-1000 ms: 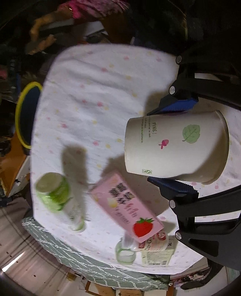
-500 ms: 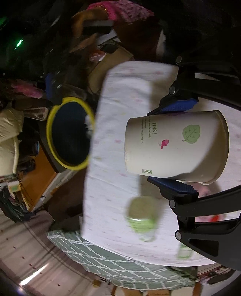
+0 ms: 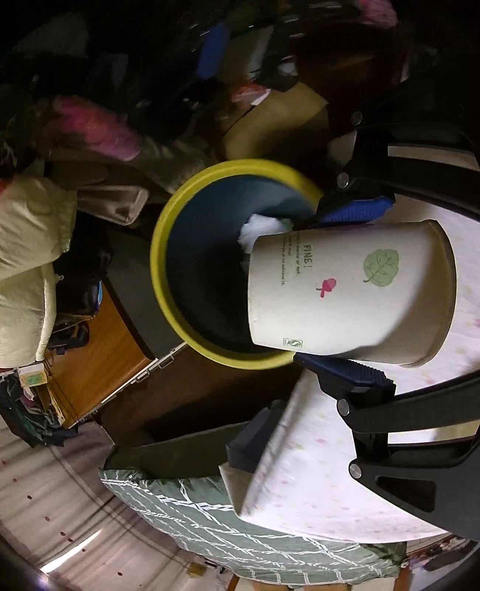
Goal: Collect trash
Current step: 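Carry the paper cup over the bin and open the left gripper, then grasp the green-capped plastic bottle with the right gripper and lift it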
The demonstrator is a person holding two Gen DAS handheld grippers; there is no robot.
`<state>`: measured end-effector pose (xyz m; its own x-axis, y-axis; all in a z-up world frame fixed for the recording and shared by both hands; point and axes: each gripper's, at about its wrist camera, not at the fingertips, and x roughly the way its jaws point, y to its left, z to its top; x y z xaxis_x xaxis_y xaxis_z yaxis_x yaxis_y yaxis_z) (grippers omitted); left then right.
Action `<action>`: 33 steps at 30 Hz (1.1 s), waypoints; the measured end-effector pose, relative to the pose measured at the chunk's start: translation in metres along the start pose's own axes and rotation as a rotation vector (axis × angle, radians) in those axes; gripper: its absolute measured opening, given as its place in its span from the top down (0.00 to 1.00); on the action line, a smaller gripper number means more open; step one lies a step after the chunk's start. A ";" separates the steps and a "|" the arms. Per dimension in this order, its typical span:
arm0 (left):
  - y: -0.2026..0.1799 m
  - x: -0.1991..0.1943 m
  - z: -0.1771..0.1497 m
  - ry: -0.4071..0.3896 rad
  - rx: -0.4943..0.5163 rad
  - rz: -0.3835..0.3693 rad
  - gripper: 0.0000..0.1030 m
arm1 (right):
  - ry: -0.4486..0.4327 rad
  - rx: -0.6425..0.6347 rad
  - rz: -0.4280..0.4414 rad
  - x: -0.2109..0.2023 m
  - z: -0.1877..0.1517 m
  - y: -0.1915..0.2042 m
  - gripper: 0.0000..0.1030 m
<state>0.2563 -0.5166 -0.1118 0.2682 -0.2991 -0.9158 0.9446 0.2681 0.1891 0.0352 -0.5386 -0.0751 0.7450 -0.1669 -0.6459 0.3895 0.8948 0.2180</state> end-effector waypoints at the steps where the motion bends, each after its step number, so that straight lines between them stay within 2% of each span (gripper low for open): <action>1: -0.002 0.007 0.009 -0.003 -0.008 -0.003 0.40 | 0.005 0.006 0.000 0.001 -0.002 -0.003 0.45; 5: -0.004 0.026 0.033 -0.017 -0.045 -0.002 0.37 | 0.014 0.025 0.001 0.003 -0.005 -0.010 0.45; 6: -0.004 0.030 0.040 -0.029 -0.066 -0.004 0.34 | 0.015 0.028 0.001 0.003 -0.005 -0.011 0.45; 7: -0.003 0.032 0.041 -0.036 -0.076 -0.004 0.30 | 0.016 0.030 0.000 0.003 -0.005 -0.012 0.45; 9: -0.001 0.033 0.050 -0.068 -0.109 0.008 0.12 | 0.016 0.033 -0.003 0.001 -0.005 -0.012 0.45; 13: 0.008 0.019 0.049 -0.125 -0.169 -0.002 0.12 | 0.015 0.032 -0.006 -0.003 -0.005 -0.010 0.45; 15: 0.014 -0.003 0.040 -0.180 -0.196 0.005 0.12 | 0.016 0.032 -0.002 0.000 -0.006 -0.011 0.45; 17: 0.019 -0.034 0.025 -0.268 -0.222 0.022 0.11 | 0.018 0.028 0.007 0.001 -0.006 -0.007 0.45; 21: 0.035 -0.088 -0.019 -0.402 -0.310 0.060 0.05 | 0.034 0.002 0.031 0.008 -0.006 0.008 0.45; 25: 0.061 -0.139 -0.090 -0.519 -0.456 0.133 0.05 | 0.054 -0.043 0.061 0.017 -0.005 0.031 0.45; 29: 0.082 -0.177 -0.175 -0.622 -0.589 0.278 0.05 | 0.075 -0.102 0.095 0.026 -0.004 0.064 0.45; 33: 0.101 -0.196 -0.259 -0.667 -0.716 0.419 0.05 | 0.094 -0.162 0.136 0.034 -0.001 0.102 0.45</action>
<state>0.2498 -0.1937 -0.0046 0.8007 -0.4410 -0.4056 0.4797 0.8774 -0.0070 0.0998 -0.4522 -0.0756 0.7277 -0.0080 -0.6859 0.1917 0.9624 0.1922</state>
